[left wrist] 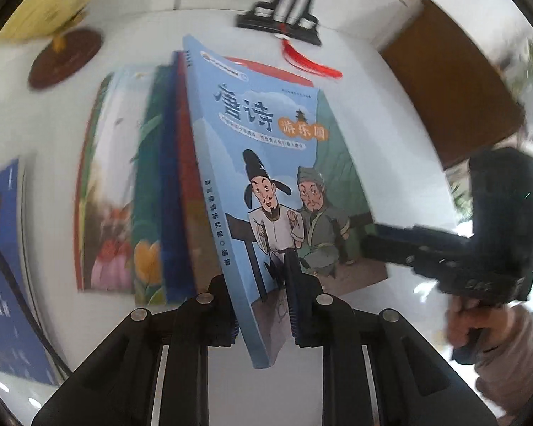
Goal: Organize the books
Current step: 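Lift the light-blue book out of the row with both grippers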
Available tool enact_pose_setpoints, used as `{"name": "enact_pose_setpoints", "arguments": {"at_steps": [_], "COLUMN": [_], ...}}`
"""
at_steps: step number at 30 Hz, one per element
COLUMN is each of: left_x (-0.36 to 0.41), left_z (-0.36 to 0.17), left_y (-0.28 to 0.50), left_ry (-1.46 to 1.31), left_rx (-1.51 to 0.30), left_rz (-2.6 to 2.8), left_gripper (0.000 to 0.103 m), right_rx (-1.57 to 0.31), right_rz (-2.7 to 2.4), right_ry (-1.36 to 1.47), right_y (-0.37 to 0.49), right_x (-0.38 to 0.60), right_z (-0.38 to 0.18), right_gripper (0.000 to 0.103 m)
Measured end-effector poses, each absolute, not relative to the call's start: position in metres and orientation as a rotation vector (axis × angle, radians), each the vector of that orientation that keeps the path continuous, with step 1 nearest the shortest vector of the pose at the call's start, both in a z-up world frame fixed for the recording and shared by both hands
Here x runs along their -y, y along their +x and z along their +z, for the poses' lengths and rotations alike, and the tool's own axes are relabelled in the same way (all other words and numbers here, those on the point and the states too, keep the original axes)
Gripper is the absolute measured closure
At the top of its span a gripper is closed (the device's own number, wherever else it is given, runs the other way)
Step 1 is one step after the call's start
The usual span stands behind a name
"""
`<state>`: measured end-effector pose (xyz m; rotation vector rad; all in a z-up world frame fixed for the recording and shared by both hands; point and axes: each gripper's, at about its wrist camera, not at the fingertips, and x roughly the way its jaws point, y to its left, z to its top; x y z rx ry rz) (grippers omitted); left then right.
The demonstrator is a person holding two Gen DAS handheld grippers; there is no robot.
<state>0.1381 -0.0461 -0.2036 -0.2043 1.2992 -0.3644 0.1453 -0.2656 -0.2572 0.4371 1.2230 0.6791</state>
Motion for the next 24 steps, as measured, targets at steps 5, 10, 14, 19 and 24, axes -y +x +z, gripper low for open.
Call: {"name": "enact_pose_setpoints", "arguments": {"at_steps": [5,10,14,19,24], "left_x": [0.012,-0.024,-0.058,-0.093,-0.129], "left_z": [-0.194,-0.184,-0.181,-0.181,-0.184], "left_y": [0.126,0.113,0.105,0.094,0.087], "left_ry": [-0.223,-0.258,-0.304,-0.299,-0.314], "left_rx": [-1.278,-1.253,-1.239,-1.228,-1.22], "left_rz": [-0.327,-0.306,-0.301,-0.283,-0.252], "left_gripper": [0.085,0.085,0.085,0.085,0.085], "right_rx": [-1.245,-1.245,-1.249,-1.25,-1.225], "right_rz": [0.719,0.756,0.783,0.799,0.833], "right_ry": [0.412,0.371,0.375,0.39,0.403], "right_y": [0.136,0.125,0.119,0.111,0.112], "right_x": [0.236,0.198,0.169,0.133,0.097], "right_z": [-0.255,-0.245,-0.242,-0.245,-0.241], "right_gripper": [0.067,0.067,0.067,0.067,0.067]}}
